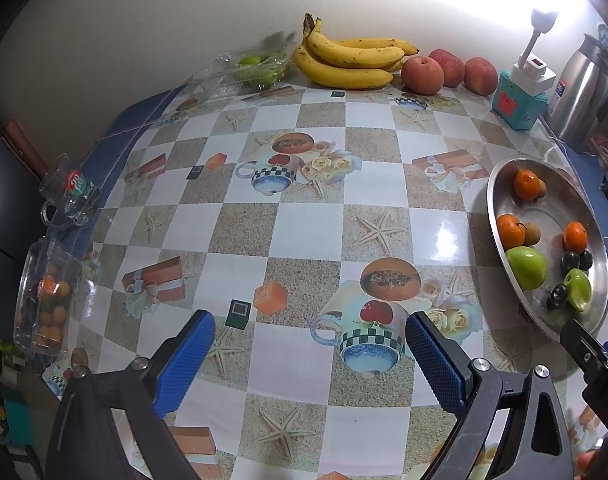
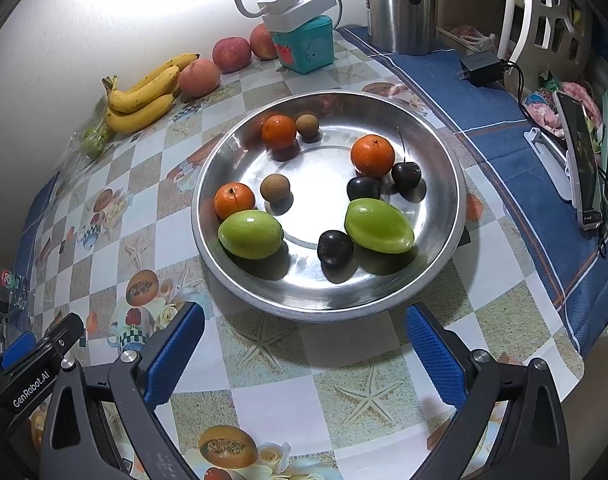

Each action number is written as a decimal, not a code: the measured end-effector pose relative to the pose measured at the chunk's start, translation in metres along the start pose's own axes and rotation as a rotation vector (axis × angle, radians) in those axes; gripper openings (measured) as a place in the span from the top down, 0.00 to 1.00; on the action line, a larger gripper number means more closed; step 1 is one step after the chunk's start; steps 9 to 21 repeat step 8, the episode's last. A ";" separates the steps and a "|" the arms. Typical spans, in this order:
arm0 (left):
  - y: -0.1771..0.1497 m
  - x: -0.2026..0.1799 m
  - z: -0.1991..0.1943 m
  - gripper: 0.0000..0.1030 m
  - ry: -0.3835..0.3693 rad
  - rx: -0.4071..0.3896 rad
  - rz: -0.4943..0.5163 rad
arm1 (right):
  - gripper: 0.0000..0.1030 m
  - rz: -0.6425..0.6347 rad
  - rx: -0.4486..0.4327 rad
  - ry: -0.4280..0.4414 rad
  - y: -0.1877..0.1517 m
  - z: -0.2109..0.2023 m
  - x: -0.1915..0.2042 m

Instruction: Organize fruits

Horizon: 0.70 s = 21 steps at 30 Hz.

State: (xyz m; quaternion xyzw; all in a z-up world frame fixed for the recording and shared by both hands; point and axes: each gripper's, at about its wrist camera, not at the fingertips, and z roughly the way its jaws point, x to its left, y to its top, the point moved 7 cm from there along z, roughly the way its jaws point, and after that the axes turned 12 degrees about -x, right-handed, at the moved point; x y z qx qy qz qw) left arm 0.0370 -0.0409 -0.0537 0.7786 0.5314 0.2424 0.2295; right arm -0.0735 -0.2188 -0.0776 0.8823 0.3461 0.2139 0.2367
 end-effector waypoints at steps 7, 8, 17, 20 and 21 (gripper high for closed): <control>0.005 -0.001 -0.008 0.05 0.000 -0.048 0.009 | 0.03 0.005 0.005 0.001 -0.001 0.001 -0.001; 0.005 -0.002 -0.008 0.05 -0.002 -0.049 0.012 | 0.03 0.004 0.005 0.001 -0.001 0.001 -0.001; 0.005 -0.002 -0.008 0.05 -0.002 -0.049 0.012 | 0.03 0.004 0.005 0.001 -0.001 0.001 -0.001; 0.005 -0.002 -0.008 0.05 -0.002 -0.049 0.012 | 0.03 0.004 0.005 0.001 -0.001 0.001 -0.001; 0.005 -0.002 -0.008 0.05 -0.002 -0.049 0.012 | 0.03 0.004 0.005 0.001 -0.001 0.001 -0.001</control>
